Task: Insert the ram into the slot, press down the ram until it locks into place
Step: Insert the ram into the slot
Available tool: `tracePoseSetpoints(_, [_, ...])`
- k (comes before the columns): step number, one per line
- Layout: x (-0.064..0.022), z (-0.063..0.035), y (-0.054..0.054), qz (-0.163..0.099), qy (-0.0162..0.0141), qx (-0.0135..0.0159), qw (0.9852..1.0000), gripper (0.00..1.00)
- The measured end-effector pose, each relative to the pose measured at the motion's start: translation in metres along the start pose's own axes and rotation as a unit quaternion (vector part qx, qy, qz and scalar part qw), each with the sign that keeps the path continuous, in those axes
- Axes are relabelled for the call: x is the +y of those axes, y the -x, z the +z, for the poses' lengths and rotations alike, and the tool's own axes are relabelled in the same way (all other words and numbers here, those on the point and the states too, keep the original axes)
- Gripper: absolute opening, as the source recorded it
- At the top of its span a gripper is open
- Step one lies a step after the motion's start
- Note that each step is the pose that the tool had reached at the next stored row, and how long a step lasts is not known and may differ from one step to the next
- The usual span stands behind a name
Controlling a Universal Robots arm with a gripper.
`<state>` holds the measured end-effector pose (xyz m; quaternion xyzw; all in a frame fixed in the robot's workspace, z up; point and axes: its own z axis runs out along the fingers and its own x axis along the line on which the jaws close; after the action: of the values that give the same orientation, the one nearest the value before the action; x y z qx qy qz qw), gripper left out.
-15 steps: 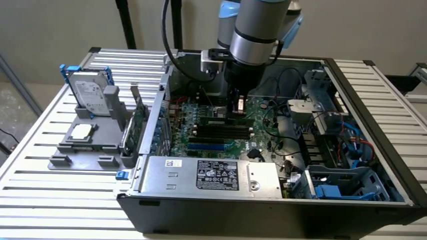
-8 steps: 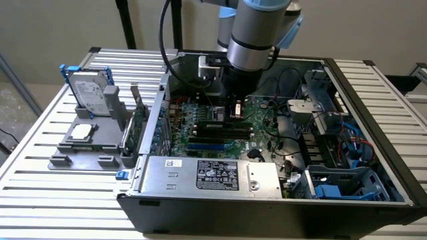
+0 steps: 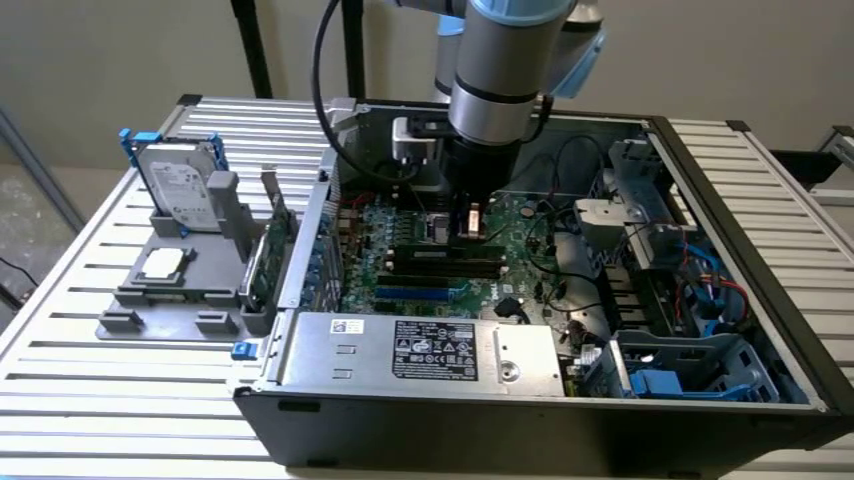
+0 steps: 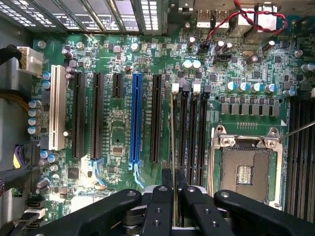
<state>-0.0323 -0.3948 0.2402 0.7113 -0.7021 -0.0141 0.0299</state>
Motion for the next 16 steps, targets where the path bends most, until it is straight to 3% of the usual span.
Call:
tracePoseSetpoints(11, [0.0007, 0.0005, 0.0, 0.005, -0.0005, 0.003, 1.0, 0.14])
tracePoseSetpoints(16, [0.0023, 0.0017, 0.0001, 0.024, -0.0004, 0.002, 0.9997, 0.14])
